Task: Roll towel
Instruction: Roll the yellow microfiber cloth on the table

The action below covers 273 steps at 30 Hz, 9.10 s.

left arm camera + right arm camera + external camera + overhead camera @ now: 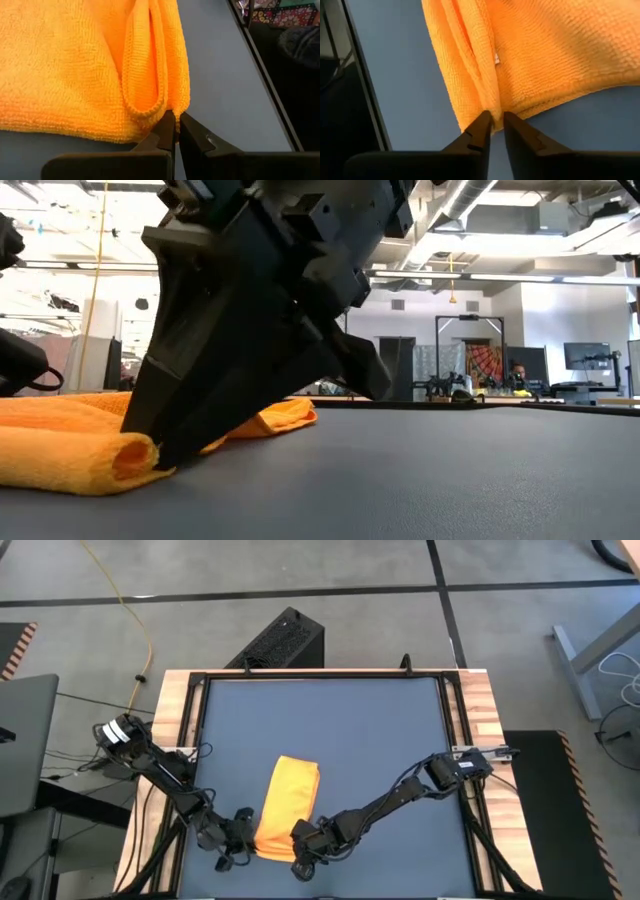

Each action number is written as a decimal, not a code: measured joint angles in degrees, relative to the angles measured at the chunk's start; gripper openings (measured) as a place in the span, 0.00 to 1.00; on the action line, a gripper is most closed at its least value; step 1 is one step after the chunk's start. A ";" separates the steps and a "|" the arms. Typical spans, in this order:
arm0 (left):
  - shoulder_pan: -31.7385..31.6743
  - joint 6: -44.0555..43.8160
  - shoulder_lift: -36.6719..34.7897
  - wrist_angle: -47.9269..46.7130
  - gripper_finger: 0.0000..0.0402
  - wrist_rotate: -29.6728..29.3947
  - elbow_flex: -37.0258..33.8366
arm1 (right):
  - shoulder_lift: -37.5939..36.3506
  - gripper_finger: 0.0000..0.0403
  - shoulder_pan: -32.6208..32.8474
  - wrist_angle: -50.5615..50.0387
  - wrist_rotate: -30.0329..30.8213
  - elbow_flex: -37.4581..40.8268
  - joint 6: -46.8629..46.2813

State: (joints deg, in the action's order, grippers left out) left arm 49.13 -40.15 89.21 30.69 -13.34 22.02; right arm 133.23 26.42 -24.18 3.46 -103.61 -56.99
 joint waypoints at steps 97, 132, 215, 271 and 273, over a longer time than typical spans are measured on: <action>3.27 -9.63 -2.03 -5.26 0.02 -2.92 0.11 | 2.01 0.04 -1.63 7.93 -3.56 -0.04 2.96; 6.45 35.69 -4.87 -14.46 0.29 -5.01 14.43 | 1.94 0.04 -2.52 6.45 -2.04 -0.04 2.41; -19.06 13.96 -0.63 -19.18 0.00 33.49 4.11 | -0.79 0.31 -2.71 5.50 -2.83 0.22 3.64; -24.80 19.34 -5.30 -22.84 0.22 45.69 4.12 | 7.33 0.06 0.77 16.91 7.06 -0.13 20.19; -25.53 20.49 -7.39 -24.90 0.23 45.38 4.18 | 6.86 0.07 0.73 17.65 5.92 -0.15 18.35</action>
State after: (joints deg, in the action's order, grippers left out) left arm 23.60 -19.66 81.82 5.79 32.03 26.20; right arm 140.09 27.16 -6.54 9.38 -103.77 -38.64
